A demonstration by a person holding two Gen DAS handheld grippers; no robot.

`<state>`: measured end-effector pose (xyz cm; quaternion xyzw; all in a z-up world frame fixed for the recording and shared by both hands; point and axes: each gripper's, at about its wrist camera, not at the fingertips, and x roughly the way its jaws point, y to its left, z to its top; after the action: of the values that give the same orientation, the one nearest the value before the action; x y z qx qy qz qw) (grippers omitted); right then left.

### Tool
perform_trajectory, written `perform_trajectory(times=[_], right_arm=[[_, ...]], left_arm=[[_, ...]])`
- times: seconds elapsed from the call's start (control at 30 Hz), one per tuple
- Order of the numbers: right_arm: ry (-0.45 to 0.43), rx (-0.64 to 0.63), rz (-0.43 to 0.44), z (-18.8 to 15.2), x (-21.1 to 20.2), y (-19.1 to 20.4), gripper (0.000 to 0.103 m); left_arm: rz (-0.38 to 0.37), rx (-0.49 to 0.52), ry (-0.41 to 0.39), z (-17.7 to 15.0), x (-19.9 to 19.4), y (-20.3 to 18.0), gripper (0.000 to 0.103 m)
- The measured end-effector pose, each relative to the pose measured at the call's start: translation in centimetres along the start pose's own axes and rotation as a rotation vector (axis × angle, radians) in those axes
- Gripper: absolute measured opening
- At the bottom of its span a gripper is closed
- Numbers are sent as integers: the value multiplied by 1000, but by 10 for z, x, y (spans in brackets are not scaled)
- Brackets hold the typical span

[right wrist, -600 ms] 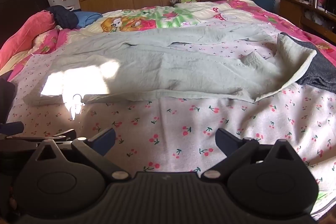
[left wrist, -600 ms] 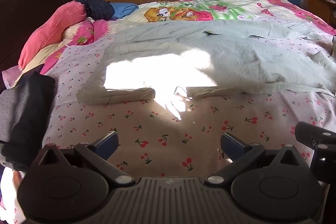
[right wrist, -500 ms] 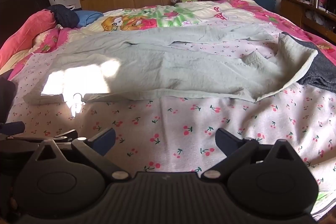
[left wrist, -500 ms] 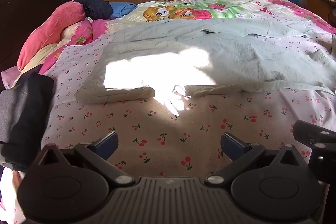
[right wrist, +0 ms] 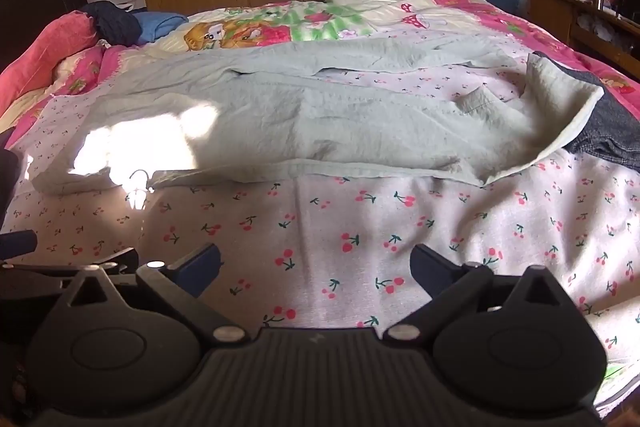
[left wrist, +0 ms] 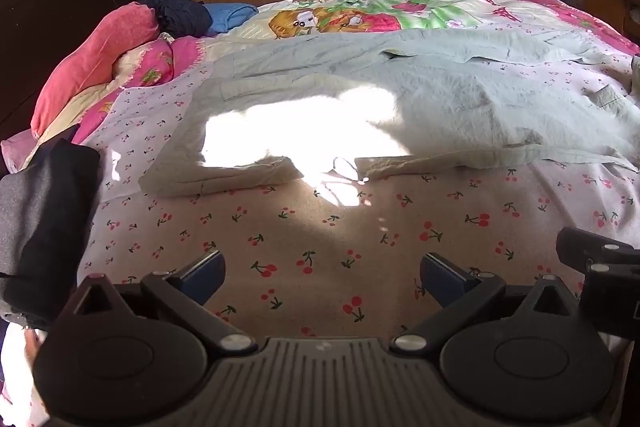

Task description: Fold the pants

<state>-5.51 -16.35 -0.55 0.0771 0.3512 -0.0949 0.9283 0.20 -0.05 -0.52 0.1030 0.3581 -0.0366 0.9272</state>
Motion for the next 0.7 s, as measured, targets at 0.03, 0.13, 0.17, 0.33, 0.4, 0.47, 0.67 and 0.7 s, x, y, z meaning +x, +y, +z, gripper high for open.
perform_trajectory(times=[0.03,0.13,0.17,0.33,0.4,0.47,0.67,0.7], right_arm=[[4,0,-5,0,1,0,100],[16,-3,-22,-1,3,0,100],[18,-4,-24,-1,4,0,100],[23,-16,-38,-1,6,1,100],[27,-13,-42,-1,7,0,100],[31,-13,-45,-1,8,0,100],[32,-17,-47,-1,9,0,100],[32,-17,-47,-2,9,0,100]], left_arm=[[-2,-6,2,0,0,1,103],[-12,-20,6,0,0,4,103],[-12,-20,5,1,1,3,103],[-9,-7,-4,0,-1,1,103],[-19,-14,-2,1,-1,2,103],[-22,-17,-1,1,-1,3,103],[-21,-15,5,1,0,3,103],[-21,-15,4,1,0,3,103]])
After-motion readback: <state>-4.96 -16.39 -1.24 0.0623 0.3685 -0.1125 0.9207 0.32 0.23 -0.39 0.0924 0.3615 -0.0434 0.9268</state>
